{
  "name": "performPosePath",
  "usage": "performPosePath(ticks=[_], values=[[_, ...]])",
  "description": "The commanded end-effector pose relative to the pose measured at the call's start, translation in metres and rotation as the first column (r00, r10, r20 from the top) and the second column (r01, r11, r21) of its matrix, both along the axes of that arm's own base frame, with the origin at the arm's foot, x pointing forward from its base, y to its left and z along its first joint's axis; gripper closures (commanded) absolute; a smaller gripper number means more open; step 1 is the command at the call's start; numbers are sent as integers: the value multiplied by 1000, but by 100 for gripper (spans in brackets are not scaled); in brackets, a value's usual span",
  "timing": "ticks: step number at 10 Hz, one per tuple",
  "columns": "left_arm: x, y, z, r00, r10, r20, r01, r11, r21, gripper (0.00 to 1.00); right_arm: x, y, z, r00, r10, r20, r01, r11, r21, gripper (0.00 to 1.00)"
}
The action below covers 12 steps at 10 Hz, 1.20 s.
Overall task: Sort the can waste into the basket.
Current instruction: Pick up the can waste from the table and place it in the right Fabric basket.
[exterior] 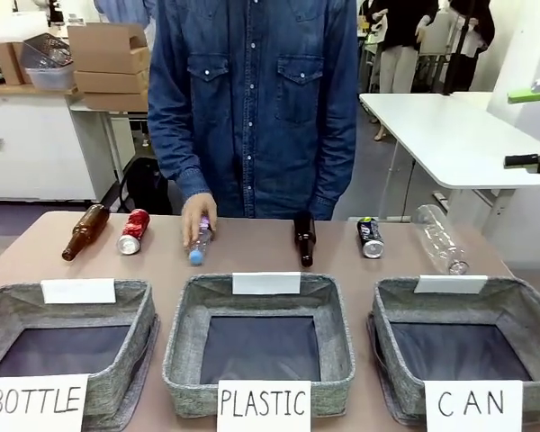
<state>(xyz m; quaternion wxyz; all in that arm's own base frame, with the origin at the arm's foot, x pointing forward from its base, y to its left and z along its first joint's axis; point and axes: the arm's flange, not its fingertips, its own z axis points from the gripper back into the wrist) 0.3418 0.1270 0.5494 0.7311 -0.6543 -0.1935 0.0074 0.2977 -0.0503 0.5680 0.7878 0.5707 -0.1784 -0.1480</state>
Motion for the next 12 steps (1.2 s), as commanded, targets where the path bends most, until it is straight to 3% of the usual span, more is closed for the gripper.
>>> performPosePath(ticks=[1,3,6,7,12], values=[[-22,4,-7,999,39,-15,-39,999,2,0,4,1,1,1000,4,26,-4,1000,13,0],[-17,-6,-9,1000,-7,-7,7,1000,-14,0,4,1,1,1000,4,26,-4,1000,13,0],[30,-40,-19,987,-136,-80,138,990,14,0,4,1,1,1000,4,26,-4,1000,13,0],[34,-40,-19,987,-137,-88,139,990,7,0,4,1,1,1000,4,26,-4,1000,13,0],[-21,1,-30,997,5,-78,-11,996,-84,0,4,1,1,1000,4,26,-4,1000,13,0]])
